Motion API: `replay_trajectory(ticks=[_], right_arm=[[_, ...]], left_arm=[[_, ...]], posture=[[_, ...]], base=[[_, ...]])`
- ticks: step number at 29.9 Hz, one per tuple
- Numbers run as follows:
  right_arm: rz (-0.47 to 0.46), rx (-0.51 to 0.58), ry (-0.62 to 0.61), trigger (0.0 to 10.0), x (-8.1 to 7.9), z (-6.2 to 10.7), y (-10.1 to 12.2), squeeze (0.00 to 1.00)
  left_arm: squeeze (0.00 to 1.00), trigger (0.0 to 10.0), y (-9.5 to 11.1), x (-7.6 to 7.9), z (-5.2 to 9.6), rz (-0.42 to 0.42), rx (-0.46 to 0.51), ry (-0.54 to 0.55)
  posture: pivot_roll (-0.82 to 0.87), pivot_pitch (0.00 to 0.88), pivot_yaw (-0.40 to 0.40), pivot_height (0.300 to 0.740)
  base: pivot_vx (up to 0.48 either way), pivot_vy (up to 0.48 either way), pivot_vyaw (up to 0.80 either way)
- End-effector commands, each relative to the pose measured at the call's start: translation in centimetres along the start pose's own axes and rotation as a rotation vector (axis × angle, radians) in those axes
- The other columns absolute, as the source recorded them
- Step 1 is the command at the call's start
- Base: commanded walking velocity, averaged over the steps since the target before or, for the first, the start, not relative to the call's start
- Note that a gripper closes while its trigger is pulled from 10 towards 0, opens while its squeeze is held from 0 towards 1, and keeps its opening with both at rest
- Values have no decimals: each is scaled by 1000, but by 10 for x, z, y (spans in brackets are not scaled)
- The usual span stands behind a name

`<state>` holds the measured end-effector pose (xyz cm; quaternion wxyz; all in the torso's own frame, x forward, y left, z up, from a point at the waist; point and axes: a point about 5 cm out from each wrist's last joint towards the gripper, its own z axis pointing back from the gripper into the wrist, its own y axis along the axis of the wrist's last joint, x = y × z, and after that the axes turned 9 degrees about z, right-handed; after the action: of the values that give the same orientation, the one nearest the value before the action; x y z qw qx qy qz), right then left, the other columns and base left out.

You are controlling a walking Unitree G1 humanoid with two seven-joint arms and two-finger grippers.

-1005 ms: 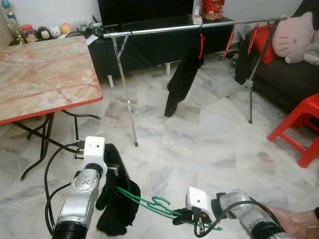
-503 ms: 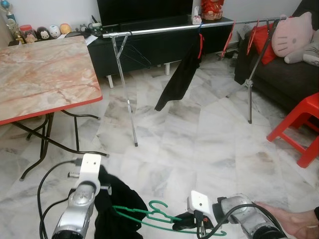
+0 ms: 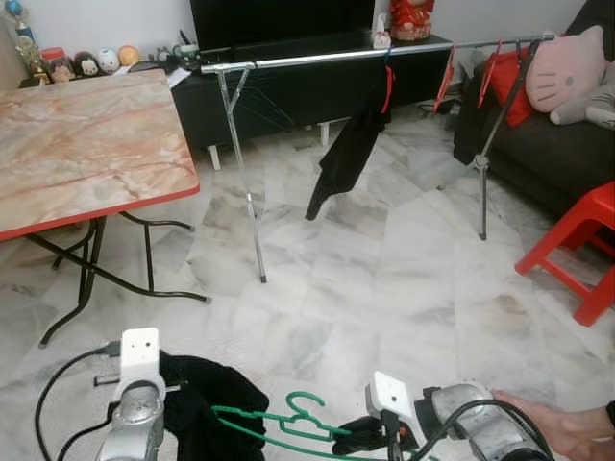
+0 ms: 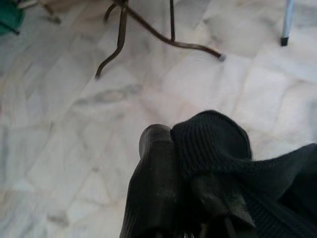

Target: Hang hanger

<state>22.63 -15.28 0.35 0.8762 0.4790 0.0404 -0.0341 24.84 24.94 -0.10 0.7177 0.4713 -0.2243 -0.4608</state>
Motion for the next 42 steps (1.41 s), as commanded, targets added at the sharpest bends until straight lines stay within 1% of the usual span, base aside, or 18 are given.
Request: replay_trajectory(ticks=[1, 2, 3, 4, 5, 6, 10, 11, 13, 17, 23, 27, 28, 30, 34, 36, 38, 42], right_arm=[[14, 6, 3, 0, 1, 3, 3, 0], [13, 6, 3, 0, 1, 3, 3, 0], [45, -49, -150, 0, 14, 7, 2, 0], [80, -112, -329, 0, 29, 12, 0, 0], [80, -112, -329, 0, 29, 12, 0, 0], [71, -132, -354, 0, 31, 11, -1, 0], [55, -180, -267, 0, 24, 6, -6, 0], [78, -280, -157, 0, 14, 3, -14, 0], [115, -402, -49, 0, 3, 3, -27, 0], [82, -401, -79, 0, 3, 2, -32, 0], [90, -511, 25, 0, -4, 3, -41, 0], [119, -563, -96, 0, 4, 3, -42, 0], [137, -557, -178, 0, 11, 1, -40, 0], [118, -538, -241, 0, 15, 0, -38, 0], [141, -529, -250, 0, 17, 0, -36, 0], [68, -416, -376, 0, 25, -4, -26, 0], [60, -404, -391, 0, 26, -4, -25, 0], [195, -357, -537, 0, 39, 0, -12, 0]], left_arm=[[0, 0, 5, -9, -3, 23, 24, 47], [0, 0, 5, -9, -3, 23, 25, 47], [0, 275, 4, 7, 2, 33, 18, -120], [0, 0, 3, 31, 12, 57, 9, -368], [0, 0, 3, 31, 12, 57, 9, -368], [0, 0, 3, 40, 17, 80, 4, -470], [0, 0, 1, 47, 22, 68, -26, -571], [0, 0, 0, 50, 26, 32, -28, -640], [0, 0, 4, 51, 29, 27, -8, -684], [0, 0, 17, 52, 30, 62, 53, -704], [0, 0, 30, 57, 32, 94, 117, -721], [0, 0, 32, 61, 36, 108, 120, -750], [0, 0, 31, 62, 38, 109, 119, -759], [0, 0, 30, 62, 38, 113, 117, -758], [0, 0, 29, 60, 38, 113, 114, -751], [0, 0, 28, 56, 37, 116, 115, -737], [0, 0, 28, 56, 37, 116, 114, -736], [0, 0, 31, 57, 37, 121, 142, -717]], posture=[[-53, 0, 23, 732], [-53, 0, 23, 732], [-64, 0, 28, 732], [-62, 0, 31, 732], [-62, 0, 31, 732], [-62, 0, 31, 732], [-59, 0, 32, 732], [-59, 0, 32, 732], [-55, 0, 32, 732], [-49, 0, 29, 732], [-50, 0, 27, 732], [-54, 0, 29, 732], [-55, 0, 30, 732], [-55, 0, 30, 732], [-54, 5, 32, 732], [-50, 10, 31, 732], [-50, 10, 31, 732], [-54, 10, 33, 732]], base=[[0, 0, 0], [0, 0, 0], [0, 0, 0], [0, 0, 0], [0, 0, 0], [0, 0, 0], [0, 0, 0], [0, 0, 0], [0, 0, 0], [0, 0, 0], [0, 0, 0], [0, 0, 0], [0, 0, 0], [0, 0, 0], [0, 0, 0], [0, 0, 0], [0, 0, 0], [0, 0, 0]])
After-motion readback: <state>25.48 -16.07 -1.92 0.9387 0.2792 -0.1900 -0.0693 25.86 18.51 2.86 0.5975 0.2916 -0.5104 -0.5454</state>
